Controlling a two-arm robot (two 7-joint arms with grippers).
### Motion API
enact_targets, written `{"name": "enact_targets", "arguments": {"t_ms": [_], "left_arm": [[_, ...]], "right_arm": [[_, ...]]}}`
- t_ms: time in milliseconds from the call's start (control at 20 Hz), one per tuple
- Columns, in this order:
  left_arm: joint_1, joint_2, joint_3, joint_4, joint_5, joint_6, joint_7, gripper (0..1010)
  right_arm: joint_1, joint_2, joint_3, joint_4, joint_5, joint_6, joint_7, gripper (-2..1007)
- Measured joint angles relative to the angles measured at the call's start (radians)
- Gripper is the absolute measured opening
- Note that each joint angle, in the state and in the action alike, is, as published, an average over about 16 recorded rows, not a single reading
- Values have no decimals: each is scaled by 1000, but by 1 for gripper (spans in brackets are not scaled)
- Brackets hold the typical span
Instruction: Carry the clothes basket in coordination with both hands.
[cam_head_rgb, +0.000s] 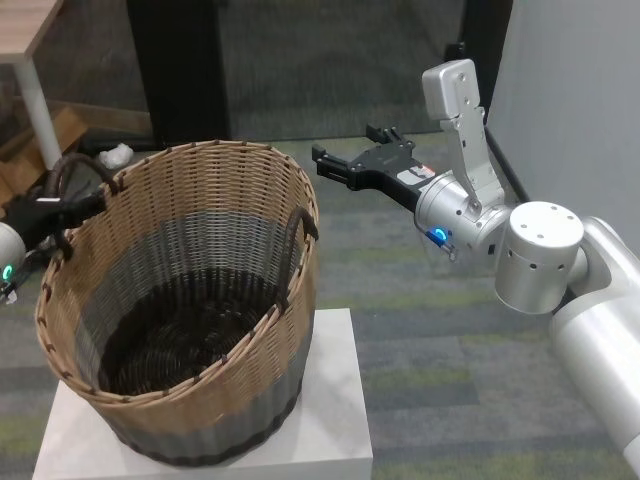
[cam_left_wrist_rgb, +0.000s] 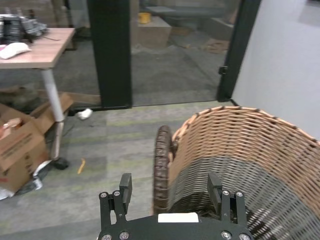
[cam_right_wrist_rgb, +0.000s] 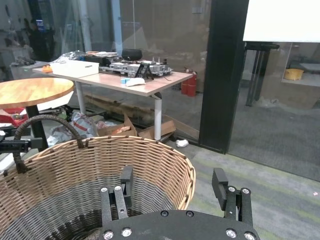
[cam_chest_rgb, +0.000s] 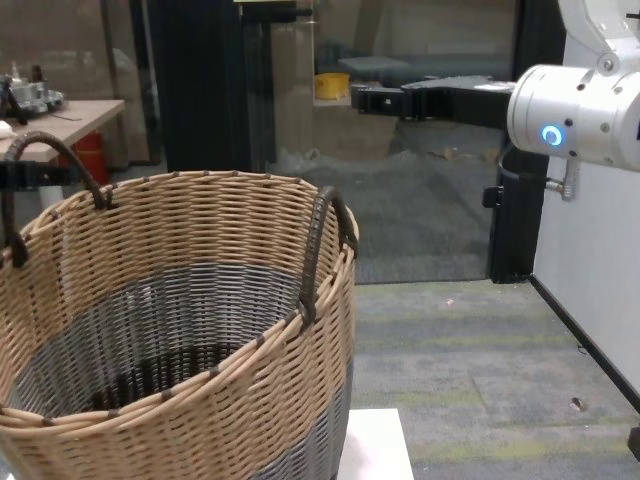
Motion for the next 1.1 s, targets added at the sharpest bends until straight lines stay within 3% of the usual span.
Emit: {"name": "enact_targets", "arguments": {"t_ms": [250,400,750,1100], "left_arm": [[16,3,-10,-42,26,9,24,1000],[23,0,-16,-63,28,-13,5,1000],[26,-10,-18,-90,-6,-116,-109,1000],[26,-18,-8,-110,-78,-216,-246,1000]], "right_arm": [[0,0,0,0,0,0,0,1000],[0,0,0,0,0,0,0,1000],[0,0,0,0,0,0,0,1000],[0,0,0,0,0,0,0,1000]]}}
